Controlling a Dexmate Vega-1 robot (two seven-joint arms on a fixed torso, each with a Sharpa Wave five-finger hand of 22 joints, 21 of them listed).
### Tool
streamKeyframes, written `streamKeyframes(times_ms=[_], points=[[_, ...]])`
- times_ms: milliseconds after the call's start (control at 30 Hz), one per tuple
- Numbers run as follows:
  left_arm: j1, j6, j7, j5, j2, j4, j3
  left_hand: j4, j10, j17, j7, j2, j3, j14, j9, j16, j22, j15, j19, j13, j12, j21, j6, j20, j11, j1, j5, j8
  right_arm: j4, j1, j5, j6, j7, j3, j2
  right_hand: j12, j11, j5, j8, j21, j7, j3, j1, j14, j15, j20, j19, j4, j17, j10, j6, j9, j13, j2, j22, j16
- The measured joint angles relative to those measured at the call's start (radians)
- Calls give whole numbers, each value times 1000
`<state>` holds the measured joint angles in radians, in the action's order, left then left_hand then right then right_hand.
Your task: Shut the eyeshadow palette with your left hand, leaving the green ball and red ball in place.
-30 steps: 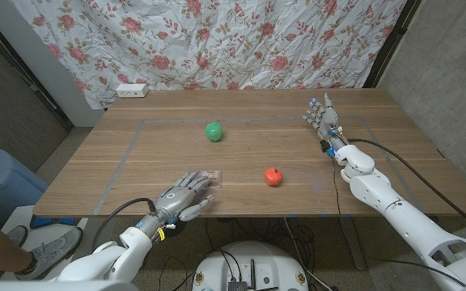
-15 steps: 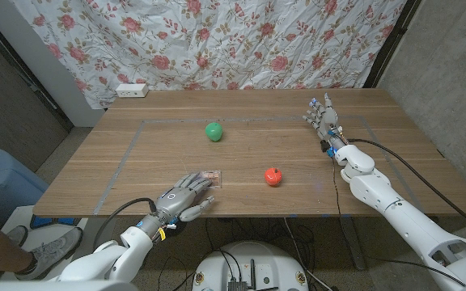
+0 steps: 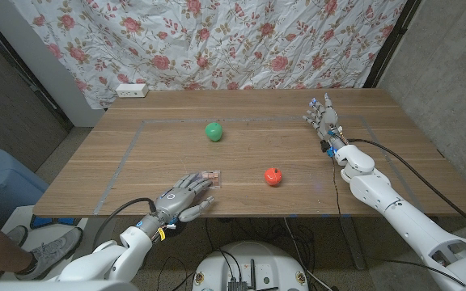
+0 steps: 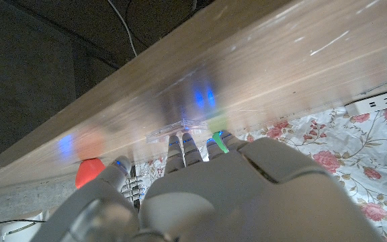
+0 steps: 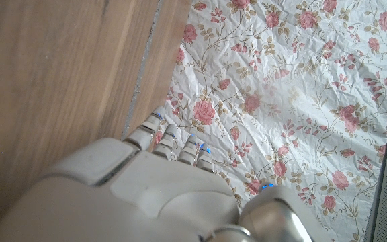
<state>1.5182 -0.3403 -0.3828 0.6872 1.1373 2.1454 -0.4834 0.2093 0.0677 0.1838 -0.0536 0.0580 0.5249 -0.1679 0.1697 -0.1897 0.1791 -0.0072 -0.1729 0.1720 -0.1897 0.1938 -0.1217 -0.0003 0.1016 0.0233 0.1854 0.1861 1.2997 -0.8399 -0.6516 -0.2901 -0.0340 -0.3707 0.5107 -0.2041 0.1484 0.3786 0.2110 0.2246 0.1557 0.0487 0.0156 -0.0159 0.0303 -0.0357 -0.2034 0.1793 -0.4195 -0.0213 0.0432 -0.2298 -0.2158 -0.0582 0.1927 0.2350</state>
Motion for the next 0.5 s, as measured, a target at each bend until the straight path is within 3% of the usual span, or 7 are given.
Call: streamKeyframes(times_ms=[500], points=[[-1,1,-9,-2,10,6,4,0,0,0,5,0,-11,-4,3,0,0,4,0,0,0,0,-6,0,0,0,0,0,0,0,0,0,1,0,0,0,4,0,0,0,0,0,0,0,0,0,0,0,0,4,0,0,0,0,0,0]])
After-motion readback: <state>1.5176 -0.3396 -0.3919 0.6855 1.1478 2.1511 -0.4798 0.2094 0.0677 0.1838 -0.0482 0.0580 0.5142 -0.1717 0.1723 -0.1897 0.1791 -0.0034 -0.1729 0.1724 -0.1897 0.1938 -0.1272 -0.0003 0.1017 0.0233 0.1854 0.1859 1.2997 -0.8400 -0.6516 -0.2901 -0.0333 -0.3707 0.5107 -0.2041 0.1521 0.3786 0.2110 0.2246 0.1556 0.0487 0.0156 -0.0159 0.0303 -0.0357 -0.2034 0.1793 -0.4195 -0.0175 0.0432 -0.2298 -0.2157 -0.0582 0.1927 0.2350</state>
